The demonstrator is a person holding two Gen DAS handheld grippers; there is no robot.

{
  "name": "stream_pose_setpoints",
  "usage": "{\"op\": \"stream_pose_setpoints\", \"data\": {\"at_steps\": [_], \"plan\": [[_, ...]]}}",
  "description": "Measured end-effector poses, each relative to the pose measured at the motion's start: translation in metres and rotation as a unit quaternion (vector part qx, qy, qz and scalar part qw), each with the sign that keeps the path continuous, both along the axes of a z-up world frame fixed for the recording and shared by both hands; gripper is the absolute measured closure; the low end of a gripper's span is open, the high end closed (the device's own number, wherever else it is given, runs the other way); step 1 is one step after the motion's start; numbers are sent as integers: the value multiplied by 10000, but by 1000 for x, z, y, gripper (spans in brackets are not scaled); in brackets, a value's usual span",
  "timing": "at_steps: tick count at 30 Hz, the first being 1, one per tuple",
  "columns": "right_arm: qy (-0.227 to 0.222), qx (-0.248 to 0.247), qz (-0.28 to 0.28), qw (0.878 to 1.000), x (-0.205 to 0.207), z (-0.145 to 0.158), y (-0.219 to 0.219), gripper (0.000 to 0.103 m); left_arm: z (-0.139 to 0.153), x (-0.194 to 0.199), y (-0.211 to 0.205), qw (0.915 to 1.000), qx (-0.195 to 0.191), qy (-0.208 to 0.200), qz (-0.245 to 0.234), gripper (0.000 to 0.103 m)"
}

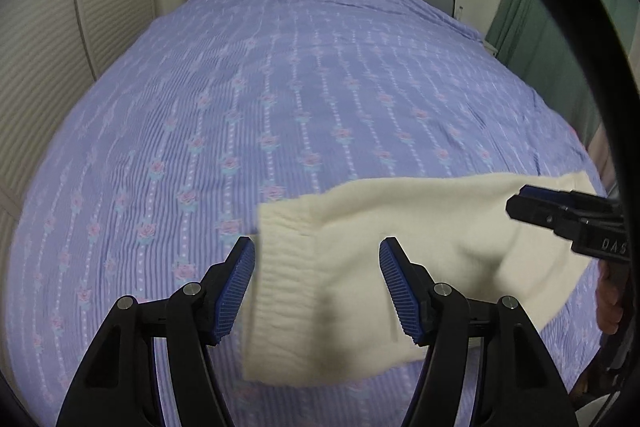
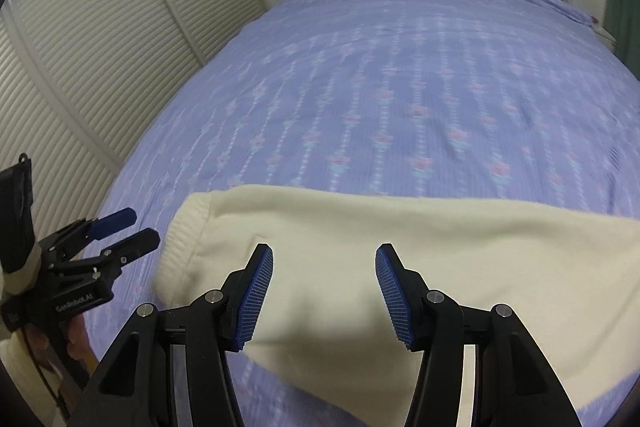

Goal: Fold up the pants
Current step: 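Grasp the trouser cuff with the left gripper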

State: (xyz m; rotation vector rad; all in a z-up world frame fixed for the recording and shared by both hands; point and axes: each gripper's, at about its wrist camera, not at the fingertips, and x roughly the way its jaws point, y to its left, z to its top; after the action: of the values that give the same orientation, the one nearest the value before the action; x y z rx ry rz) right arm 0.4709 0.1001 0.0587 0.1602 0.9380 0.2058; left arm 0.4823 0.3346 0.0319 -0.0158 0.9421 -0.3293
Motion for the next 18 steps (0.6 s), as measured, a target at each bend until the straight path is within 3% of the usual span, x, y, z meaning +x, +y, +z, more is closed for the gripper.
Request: {"op": "stream_pose_setpoints", "data": {"at_steps": [7,12,18], "plan": [[213,-147,71,9996,29,-25,33,48,-46,56,30,9951,-757,572,-270,40],[311,-122,-179,9993,43,-43,40,48,-74,89,43,9830,-1396,1141,-351,41],[382,-112,-308,9987,55,-60,48,48,-98,107,37,9690,-1716,1647,-668,41]]}}
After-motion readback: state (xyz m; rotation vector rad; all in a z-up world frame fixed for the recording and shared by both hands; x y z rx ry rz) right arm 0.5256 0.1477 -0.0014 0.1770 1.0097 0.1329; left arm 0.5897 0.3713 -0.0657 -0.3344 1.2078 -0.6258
